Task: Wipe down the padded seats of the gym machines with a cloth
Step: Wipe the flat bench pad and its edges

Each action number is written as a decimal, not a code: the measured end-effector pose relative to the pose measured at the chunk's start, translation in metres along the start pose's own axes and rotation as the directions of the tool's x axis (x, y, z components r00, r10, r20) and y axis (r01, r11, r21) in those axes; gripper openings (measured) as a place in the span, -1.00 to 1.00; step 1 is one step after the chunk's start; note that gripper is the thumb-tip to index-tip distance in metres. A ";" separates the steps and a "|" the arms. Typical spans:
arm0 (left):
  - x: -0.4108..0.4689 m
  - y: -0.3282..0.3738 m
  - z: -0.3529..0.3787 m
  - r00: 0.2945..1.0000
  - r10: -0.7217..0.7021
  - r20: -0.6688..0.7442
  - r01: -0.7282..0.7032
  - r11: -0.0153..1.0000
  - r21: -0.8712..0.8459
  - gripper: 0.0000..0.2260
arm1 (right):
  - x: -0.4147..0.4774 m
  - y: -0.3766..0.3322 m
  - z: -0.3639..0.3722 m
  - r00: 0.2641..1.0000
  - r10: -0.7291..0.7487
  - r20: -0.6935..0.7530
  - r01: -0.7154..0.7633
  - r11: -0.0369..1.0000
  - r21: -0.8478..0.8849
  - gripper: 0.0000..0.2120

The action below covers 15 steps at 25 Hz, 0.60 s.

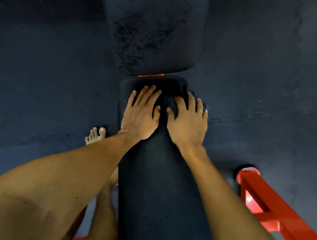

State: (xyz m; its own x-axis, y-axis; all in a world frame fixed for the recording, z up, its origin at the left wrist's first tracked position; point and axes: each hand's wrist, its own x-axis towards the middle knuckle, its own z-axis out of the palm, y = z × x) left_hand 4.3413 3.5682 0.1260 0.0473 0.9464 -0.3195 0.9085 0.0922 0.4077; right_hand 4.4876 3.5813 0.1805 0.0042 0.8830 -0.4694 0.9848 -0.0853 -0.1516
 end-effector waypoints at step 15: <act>-0.043 -0.009 -0.016 0.959 -0.281 0.026 0.274 0.906 -0.323 -0.48 | -0.017 -0.036 0.008 0.975 -0.219 0.041 0.223 0.968 -0.114 -0.54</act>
State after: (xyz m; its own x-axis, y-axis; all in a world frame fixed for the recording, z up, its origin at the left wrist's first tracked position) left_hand 4.3245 3.5318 0.1498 -0.1989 0.8742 -0.4430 0.7017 0.4426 0.5583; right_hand 4.4511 3.5653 0.1868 -0.2189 0.8606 -0.4599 0.9742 0.1665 -0.1522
